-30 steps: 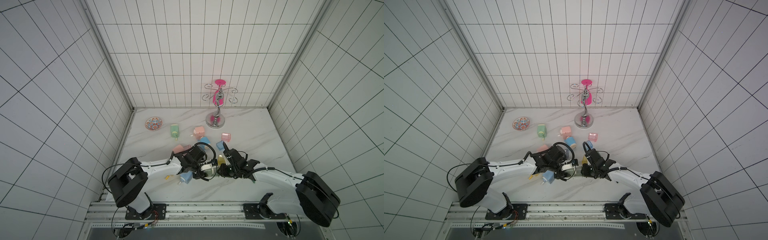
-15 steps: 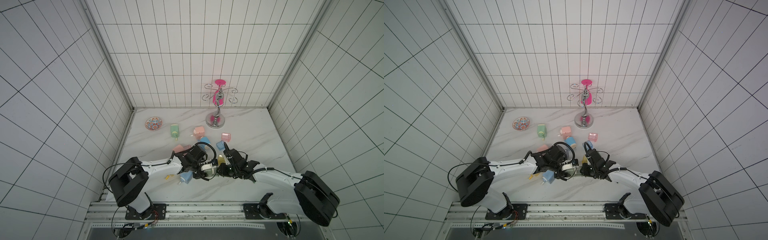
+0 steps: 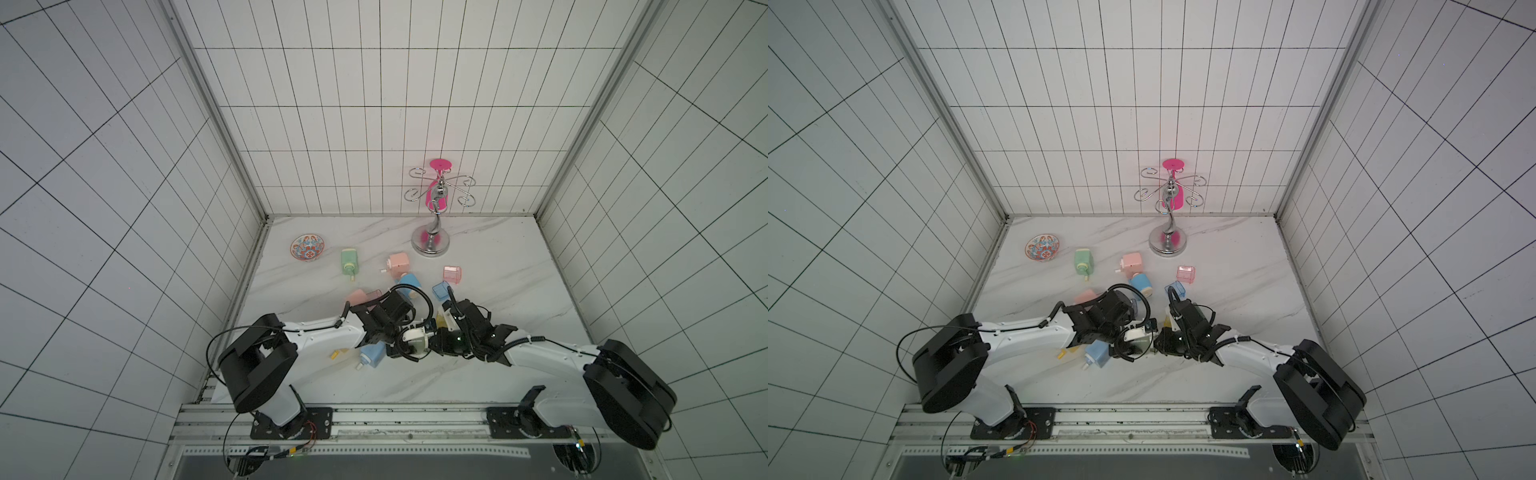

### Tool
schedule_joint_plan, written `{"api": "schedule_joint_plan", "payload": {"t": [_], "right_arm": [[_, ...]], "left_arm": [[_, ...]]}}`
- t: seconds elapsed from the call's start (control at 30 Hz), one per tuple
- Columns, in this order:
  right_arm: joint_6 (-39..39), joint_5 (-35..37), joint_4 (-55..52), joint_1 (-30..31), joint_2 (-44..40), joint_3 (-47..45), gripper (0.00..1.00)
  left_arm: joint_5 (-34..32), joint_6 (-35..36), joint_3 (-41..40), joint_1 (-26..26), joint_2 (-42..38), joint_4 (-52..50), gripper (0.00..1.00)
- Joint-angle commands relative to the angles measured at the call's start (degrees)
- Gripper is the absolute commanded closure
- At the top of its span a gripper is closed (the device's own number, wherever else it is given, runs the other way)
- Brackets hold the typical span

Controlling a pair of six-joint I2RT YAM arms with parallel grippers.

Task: Put the tray back into the pencil sharpener
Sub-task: Close the container of the pencil sharpener.

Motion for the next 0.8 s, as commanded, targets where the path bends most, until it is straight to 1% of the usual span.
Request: {"api": "schedule_joint_plan", "payload": {"t": [0.0, 0.1, 0.2, 0.3, 0.37, 0.47, 0.6, 0.77], "right_arm": [[1.05, -0.44, 1.02, -0.81, -2.33, -1.82, 0.74], [1.16, 2.79, -1.51, -1.41, -6.22, -2.8, 0.72], [1.09, 6.97, -6.69, -2.06, -10.48, -3.51, 0.71], [0.86, 10.12, -10.15, -2.23, -11.1, -3.45, 0.76], [0.3, 9.8, -10.55, -2.22, -9.14, -2.72, 0.8], [0.19, 7.82, -7.7, -1.66, -5.66, -1.7, 0.83], [0.42, 6.83, -4.85, 0.21, -2.45, 0.1, 0.84], [2.23, 4.49, 0.78, 0.64, 0.61, -0.26, 0.84]], "left_arm": [[1.2, 1.32, 0.43, -0.81, 1.71, 0.19, 0.66], [1.03, 1.32, 0.51, -0.87, 1.83, -0.03, 0.67], [0.97, 1.23, 0.59, -0.9, 1.73, -0.19, 0.67], [0.98, 1.14, 0.53, -0.95, 1.85, -0.17, 0.67], [1.0, 1.12, 0.56, -0.99, 1.92, -0.08, 0.68], [0.96, 1.06, 0.56, -1.16, 1.94, -0.07, 0.68], [0.92, 1.13, 0.43, -1.34, 1.9, -0.08, 0.68], [0.93, 1.22, 0.43, -1.43, 1.85, -0.07, 0.69]]}}
